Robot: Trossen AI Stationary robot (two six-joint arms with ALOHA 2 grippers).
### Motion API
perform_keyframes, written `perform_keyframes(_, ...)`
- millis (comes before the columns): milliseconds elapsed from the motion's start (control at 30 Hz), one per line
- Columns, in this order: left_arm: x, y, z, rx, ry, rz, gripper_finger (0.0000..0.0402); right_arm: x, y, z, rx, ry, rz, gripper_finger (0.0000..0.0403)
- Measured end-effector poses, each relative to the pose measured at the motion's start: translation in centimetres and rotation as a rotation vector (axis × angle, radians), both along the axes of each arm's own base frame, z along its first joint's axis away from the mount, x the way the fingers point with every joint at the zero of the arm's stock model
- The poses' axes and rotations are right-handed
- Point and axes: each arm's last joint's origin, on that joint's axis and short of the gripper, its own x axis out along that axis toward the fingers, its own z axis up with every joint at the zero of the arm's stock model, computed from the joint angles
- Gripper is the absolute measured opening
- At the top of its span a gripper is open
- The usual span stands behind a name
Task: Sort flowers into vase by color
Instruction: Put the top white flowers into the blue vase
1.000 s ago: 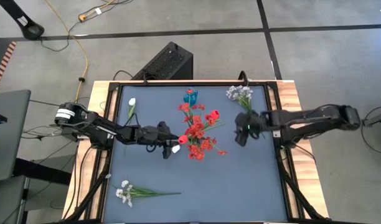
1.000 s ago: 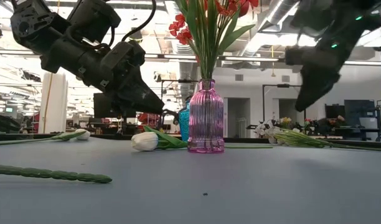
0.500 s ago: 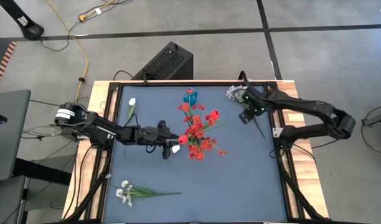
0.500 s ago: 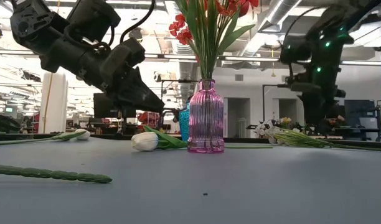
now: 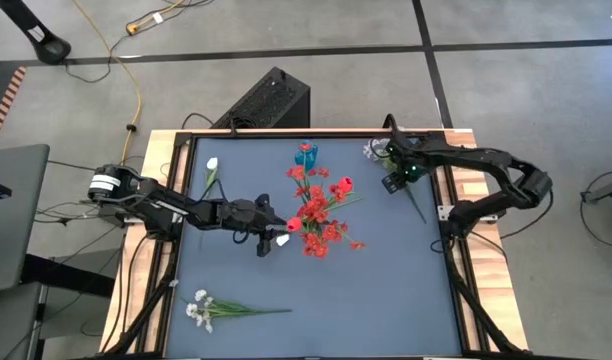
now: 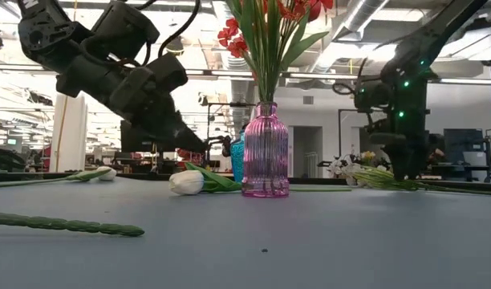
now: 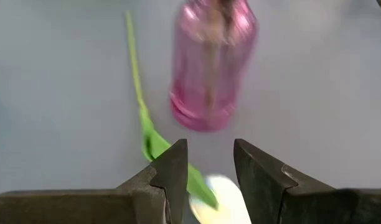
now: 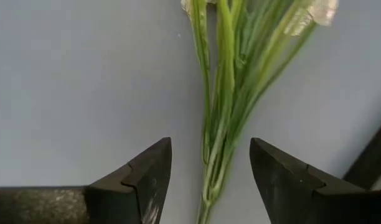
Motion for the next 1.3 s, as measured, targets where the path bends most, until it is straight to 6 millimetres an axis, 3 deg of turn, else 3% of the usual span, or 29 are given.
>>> perform_keyframes(300,-0.2,-0.1,-0.3,-0.032,0.040,-0.006,0.0119,0.9,-1.3,-2.7,0.038,0.044,0.013,0.0236)
perform_keyframes(400,-0.2,-0.2,-0.3,-0.033,0.039,-0.008,0.0119,1.0,-1.3,-3.1,0.056,0.058,0.014,0.0207)
perform_keyframes(533,-0.1,-0.2,-0.1,-0.034,0.015,-0.010,0.0119,1.2,-1.0,-2.9,0.050,0.043,0.029,0.0133)
perform_keyframes(700,0.2,-0.2,0.4,-0.015,-0.043,-0.010,0.0119,0.9,-0.7,-1.5,-0.006,0.006,0.023,0.0031)
perform_keyframes(1033,0.0,0.5,2.8,-0.036,-0.187,-0.029,0.0119,-0.4,1.1,3.2,-0.191,-0.089,0.025,0.0033)
perform_keyframes(1300,-1.3,0.8,6.7,0.095,-0.358,-0.013,0.0119,1.0,4.6,8.7,-0.454,-0.526,0.141,0.0033)
